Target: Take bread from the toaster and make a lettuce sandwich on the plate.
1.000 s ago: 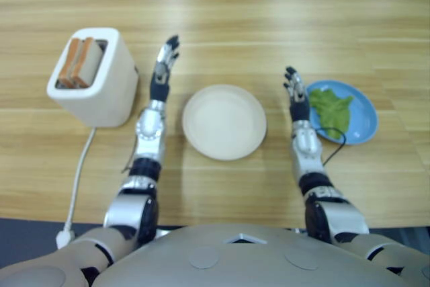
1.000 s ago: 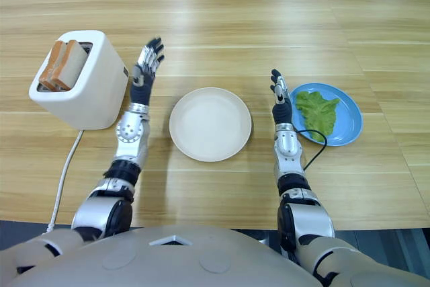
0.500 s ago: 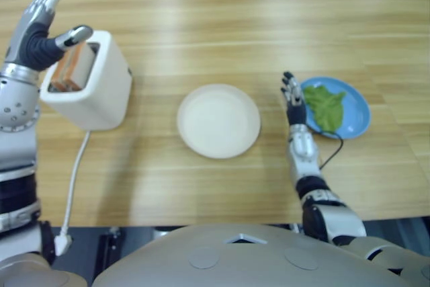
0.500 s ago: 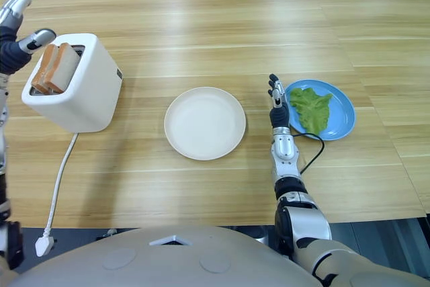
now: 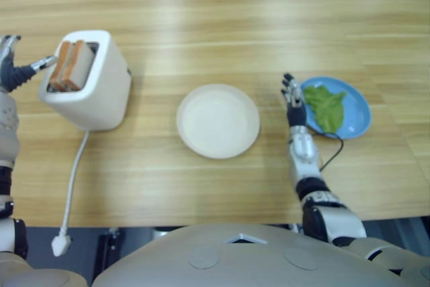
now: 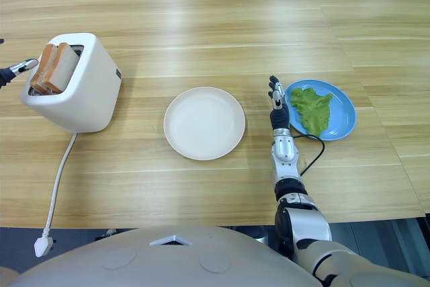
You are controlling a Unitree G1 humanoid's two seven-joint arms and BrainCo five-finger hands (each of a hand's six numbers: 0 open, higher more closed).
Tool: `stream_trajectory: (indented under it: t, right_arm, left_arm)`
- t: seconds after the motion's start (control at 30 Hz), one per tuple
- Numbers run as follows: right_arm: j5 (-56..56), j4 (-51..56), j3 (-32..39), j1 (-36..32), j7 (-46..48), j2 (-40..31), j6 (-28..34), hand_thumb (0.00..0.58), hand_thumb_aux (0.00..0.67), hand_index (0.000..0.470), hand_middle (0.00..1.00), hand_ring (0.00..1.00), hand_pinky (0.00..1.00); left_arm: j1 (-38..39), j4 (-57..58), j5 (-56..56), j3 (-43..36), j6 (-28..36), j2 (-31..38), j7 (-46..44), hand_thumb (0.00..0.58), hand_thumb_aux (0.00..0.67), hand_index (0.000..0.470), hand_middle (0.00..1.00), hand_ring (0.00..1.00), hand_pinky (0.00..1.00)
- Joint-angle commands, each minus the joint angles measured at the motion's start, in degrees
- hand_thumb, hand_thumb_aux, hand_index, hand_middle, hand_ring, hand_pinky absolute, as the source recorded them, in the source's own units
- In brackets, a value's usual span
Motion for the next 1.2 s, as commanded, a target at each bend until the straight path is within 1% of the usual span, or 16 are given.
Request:
stream_trajectory:
  t: [0.03, 0.4, 0.63, 0.93, 1.2]
  right_arm:
    - [0.16, -0.25, -0.02, 0.78, -0.10, -0.10, 0.81, 0.000, 0.000, 0.000, 0.00, 0.00, 0.00]
    - [0.37, -0.37, -0.22, 1.20, 0.01, -0.41, 1.15, 0.000, 0.000, 0.000, 0.00, 0.00, 0.00]
    - [0.53, -0.63, -0.39, 1.46, 0.10, -0.75, 1.25, 0.000, 0.000, 0.000, 0.00, 0.00, 0.00]
    - [0.92, -1.15, -0.61, 2.15, 0.20, -1.11, 1.38, 0.000, 0.000, 0.000, 0.00, 0.00, 0.00]
    - [0.79, -1.51, -0.51, 2.41, 0.12, -1.04, 1.66, 0.000, 0.000, 0.000, 0.00, 0.00, 0.00]
  left_arm:
    - [-0.45, 0.96, 1.32, -3.00, 1.17, 0.50, 0.02, 0.000, 0.000, 0.000, 0.00, 0.00, 0.00]
    - [0.42, -5.42, 2.71, -8.13, 3.12, -0.36, -1.74, 0.000, 0.000, 0.000, 0.00, 0.00, 0.00]
    - [0.41, -5.09, 3.83, -11.25, 4.21, -0.74, -3.50, 0.000, 0.000, 0.000, 0.00, 0.00, 0.00]
    - [1.51, -0.41, 3.05, -10.92, 5.65, -0.08, -4.46, 0.000, 0.000, 0.000, 0.00, 0.00, 0.00]
    - [1.96, -5.42, 2.88, -10.17, 4.61, -0.28, -3.59, 0.000, 0.000, 0.000, 0.00, 0.00, 0.00]
